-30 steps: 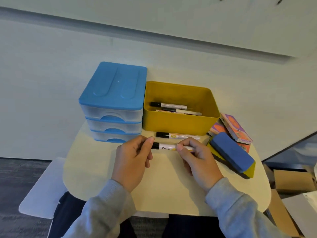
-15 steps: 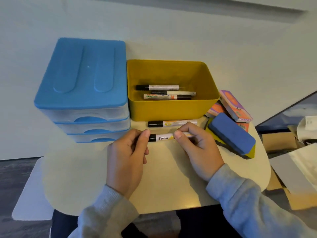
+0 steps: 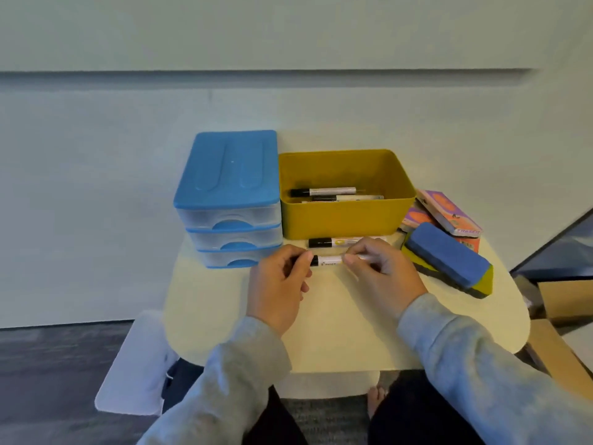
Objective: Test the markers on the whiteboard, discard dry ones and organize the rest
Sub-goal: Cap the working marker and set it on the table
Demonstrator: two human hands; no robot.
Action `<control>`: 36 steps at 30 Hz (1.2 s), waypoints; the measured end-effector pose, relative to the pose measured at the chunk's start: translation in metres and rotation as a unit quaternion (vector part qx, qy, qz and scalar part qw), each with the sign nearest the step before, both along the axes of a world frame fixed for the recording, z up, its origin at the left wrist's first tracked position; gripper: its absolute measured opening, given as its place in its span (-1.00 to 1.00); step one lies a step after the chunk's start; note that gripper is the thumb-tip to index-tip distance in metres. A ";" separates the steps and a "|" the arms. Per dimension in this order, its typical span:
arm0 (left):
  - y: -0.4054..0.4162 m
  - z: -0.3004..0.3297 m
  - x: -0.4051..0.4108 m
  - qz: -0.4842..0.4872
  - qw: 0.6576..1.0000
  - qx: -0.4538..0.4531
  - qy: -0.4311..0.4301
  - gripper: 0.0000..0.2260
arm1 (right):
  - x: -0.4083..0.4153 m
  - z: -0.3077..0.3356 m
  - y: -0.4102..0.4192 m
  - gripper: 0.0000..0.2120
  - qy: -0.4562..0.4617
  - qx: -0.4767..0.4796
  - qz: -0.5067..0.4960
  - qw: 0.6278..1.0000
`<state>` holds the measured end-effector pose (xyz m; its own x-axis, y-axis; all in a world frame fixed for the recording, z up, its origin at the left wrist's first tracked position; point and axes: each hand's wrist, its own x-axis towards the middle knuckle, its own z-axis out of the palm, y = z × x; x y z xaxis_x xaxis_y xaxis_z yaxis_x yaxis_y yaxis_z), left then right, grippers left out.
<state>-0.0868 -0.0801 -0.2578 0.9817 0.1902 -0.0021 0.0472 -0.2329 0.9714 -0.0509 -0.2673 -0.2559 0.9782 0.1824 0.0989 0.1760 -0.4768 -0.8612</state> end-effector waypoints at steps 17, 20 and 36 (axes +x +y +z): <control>-0.010 -0.004 -0.013 -0.022 0.965 0.242 -0.100 -0.76 | 0.019 -0.007 -0.012 -0.90 -0.201 -0.284 0.022 0.937; -0.012 -0.005 -0.014 -0.022 0.962 0.255 -0.098 -0.78 | 0.021 -0.007 -0.011 -0.89 -0.195 -0.274 0.013 0.942; -0.013 -0.007 -0.016 -0.034 0.956 0.281 -0.082 -0.83 | 0.014 -0.005 -0.013 -0.86 -0.212 -0.258 0.033 0.942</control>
<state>-0.1031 -0.0928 -0.2645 0.9704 0.0523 0.2358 -0.1280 -0.7168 0.6855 -0.0364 -0.2800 -0.2611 0.8560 0.3718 0.3592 0.4954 -0.7886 -0.3642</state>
